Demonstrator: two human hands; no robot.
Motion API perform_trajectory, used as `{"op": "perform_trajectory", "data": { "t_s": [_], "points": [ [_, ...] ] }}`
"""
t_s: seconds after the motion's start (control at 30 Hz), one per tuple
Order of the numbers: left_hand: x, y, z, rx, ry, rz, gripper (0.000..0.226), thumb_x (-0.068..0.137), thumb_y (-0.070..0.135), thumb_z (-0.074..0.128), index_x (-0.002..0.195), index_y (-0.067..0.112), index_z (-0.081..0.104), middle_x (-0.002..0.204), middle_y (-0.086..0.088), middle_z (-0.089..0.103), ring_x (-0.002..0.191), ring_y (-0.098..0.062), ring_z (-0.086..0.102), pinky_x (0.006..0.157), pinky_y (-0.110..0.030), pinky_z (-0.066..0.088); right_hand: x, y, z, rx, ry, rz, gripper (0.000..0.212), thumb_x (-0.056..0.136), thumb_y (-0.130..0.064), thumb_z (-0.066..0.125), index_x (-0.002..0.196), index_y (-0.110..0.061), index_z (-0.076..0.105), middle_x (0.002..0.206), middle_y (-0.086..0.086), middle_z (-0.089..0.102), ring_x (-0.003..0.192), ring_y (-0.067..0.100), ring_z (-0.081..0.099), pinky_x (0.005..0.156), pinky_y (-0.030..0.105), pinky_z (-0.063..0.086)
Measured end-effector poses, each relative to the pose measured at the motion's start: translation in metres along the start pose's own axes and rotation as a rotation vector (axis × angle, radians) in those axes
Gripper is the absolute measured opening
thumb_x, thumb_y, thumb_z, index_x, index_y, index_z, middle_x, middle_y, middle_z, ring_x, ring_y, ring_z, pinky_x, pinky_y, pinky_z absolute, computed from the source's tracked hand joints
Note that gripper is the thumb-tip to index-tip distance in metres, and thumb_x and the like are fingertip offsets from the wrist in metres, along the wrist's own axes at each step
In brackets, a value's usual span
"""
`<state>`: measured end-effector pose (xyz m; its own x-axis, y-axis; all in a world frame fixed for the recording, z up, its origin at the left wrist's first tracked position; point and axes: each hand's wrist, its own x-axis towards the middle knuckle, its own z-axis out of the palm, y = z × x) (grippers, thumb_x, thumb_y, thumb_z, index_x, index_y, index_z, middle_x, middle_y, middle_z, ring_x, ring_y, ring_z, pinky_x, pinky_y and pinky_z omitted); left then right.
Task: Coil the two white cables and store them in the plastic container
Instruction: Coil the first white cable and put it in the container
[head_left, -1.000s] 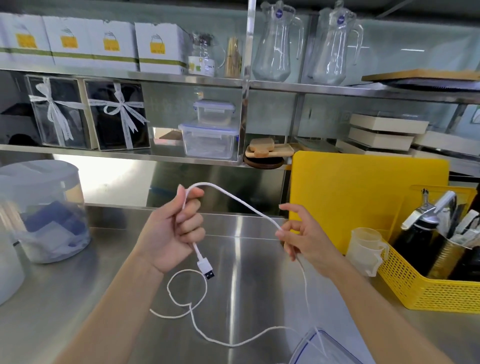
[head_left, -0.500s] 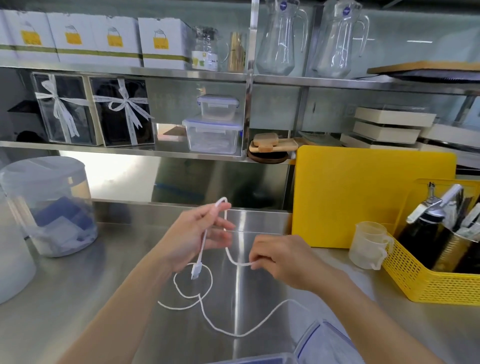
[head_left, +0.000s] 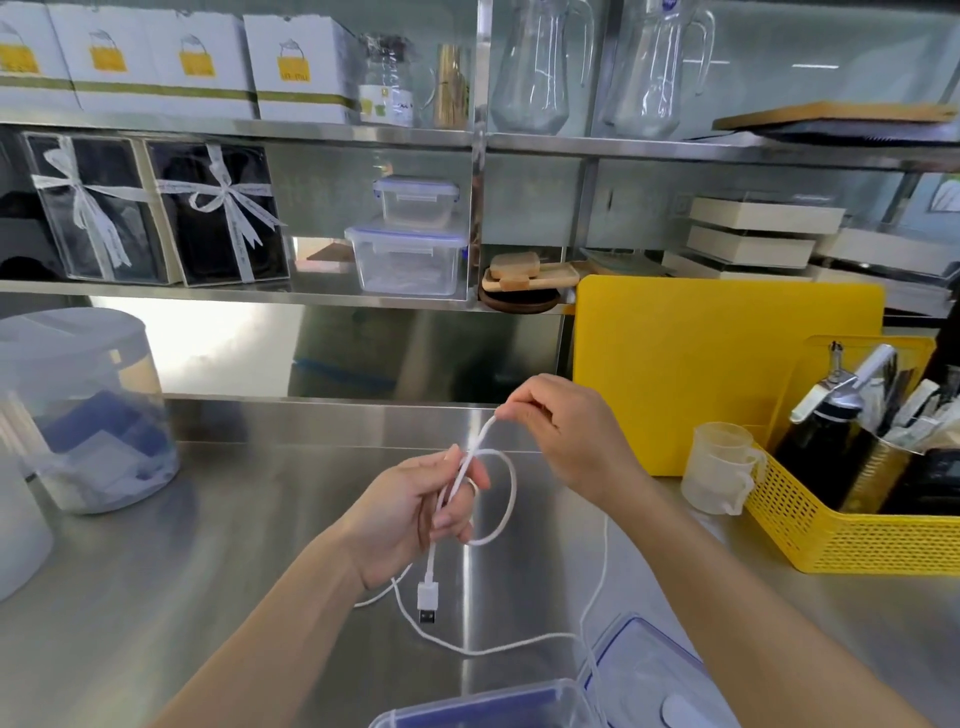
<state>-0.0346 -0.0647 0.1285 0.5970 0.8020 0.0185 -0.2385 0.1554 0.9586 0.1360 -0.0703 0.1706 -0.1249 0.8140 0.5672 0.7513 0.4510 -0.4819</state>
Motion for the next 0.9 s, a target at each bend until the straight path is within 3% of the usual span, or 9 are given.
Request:
{"op": "perform_trajectory", "data": {
  "t_s": [0.13,0.3,0.4,0.5,0.63,0.7,0.77,0.83,0.9],
  "points": [
    [-0.002,0.000,0.005,-0.110,-0.041,0.058,0.031,0.091,0.029,0.044,0.067,0.013,0.055,0.037,0.009,0.028,0.034,-0.007,0.024,0.047,-0.023,0.044,0.003,0.006,0.004,0.073,0.014,0.097,0.023,0.085,-0.032,0.060,0.077,-0.011,0.061,0.067,-0.001,0.057,0.063,0.014,0.050,0.056,0.030,0.042],
    [-0.010,0.022,-0.002,-0.371,0.055,0.136,0.031,0.084,0.035,0.045,0.064,0.014,0.055,0.043,0.009,0.015,0.035,-0.007,0.007,0.032,-0.015,0.014,-0.009,0.028,0.005,0.441,-0.055,0.407,0.010,0.089,-0.023,0.057,0.085,-0.014,0.053,0.061,0.002,0.050,0.047,0.009,0.041,0.042,0.020,0.033],
    [-0.014,0.034,-0.011,-0.391,0.050,0.175,0.025,0.075,0.037,0.059,0.069,0.012,0.058,0.038,0.010,0.026,0.037,-0.007,0.008,0.028,-0.014,0.019,-0.023,0.034,0.008,0.654,-0.168,0.496,0.009,0.091,-0.019,0.054,0.097,-0.019,0.048,0.063,0.005,0.049,0.042,0.009,0.037,0.037,0.021,0.032],
    [-0.014,0.043,-0.012,-0.476,0.072,0.225,0.031,0.087,0.035,0.042,0.072,0.013,0.057,0.046,0.006,0.014,0.038,-0.008,0.007,0.028,-0.014,0.031,-0.031,0.028,0.014,0.680,-0.344,0.429,0.015,0.093,-0.017,0.051,0.104,-0.026,0.047,0.063,0.001,0.049,0.041,0.009,0.036,0.036,0.019,0.033],
    [-0.018,0.054,-0.018,-0.499,0.162,0.281,0.034,0.088,0.034,0.039,0.071,0.014,0.060,0.051,0.004,0.011,0.041,-0.010,0.006,0.040,-0.023,0.049,-0.034,0.025,0.022,0.400,-0.303,0.362,0.020,0.094,-0.017,0.050,0.097,-0.036,0.050,0.074,-0.002,0.055,0.051,0.008,0.048,0.043,0.017,0.042],
    [-0.019,0.052,-0.020,-0.502,0.174,0.259,0.032,0.090,0.033,0.037,0.073,0.013,0.056,0.048,0.005,0.012,0.041,-0.010,0.006,0.042,-0.028,0.053,-0.034,0.027,0.022,0.097,-0.307,0.258,0.023,0.093,-0.018,0.050,0.105,-0.036,0.056,0.093,-0.007,0.063,0.081,0.010,0.058,0.068,0.018,0.049],
    [-0.017,0.045,-0.022,-0.442,0.184,0.223,0.031,0.091,0.033,0.036,0.075,0.013,0.053,0.040,0.007,0.021,0.040,-0.010,0.007,0.050,-0.035,0.058,-0.033,0.023,0.022,-0.103,-0.446,0.147,0.031,0.092,-0.018,0.054,0.121,-0.029,0.056,0.113,-0.006,0.064,0.097,0.010,0.057,0.082,0.021,0.046],
    [-0.011,0.037,-0.023,-0.353,0.181,0.188,0.035,0.095,0.033,0.033,0.073,0.013,0.051,0.038,0.009,0.029,0.036,-0.007,0.011,0.063,-0.043,0.060,-0.031,0.010,0.020,-0.188,-0.633,0.072,0.033,0.089,-0.017,0.057,0.121,-0.024,0.057,0.111,-0.002,0.066,0.087,0.012,0.057,0.078,0.027,0.049],
    [-0.006,0.029,-0.022,-0.262,0.197,0.150,0.037,0.098,0.033,0.031,0.073,0.013,0.049,0.040,0.007,0.030,0.033,-0.006,0.022,0.073,-0.050,0.059,-0.030,-0.006,0.016,-0.203,-0.755,-0.043,0.025,0.087,-0.014,0.056,0.110,-0.016,0.063,0.091,0.003,0.069,0.072,0.018,0.057,0.069,0.035,0.053]
  ]
}}
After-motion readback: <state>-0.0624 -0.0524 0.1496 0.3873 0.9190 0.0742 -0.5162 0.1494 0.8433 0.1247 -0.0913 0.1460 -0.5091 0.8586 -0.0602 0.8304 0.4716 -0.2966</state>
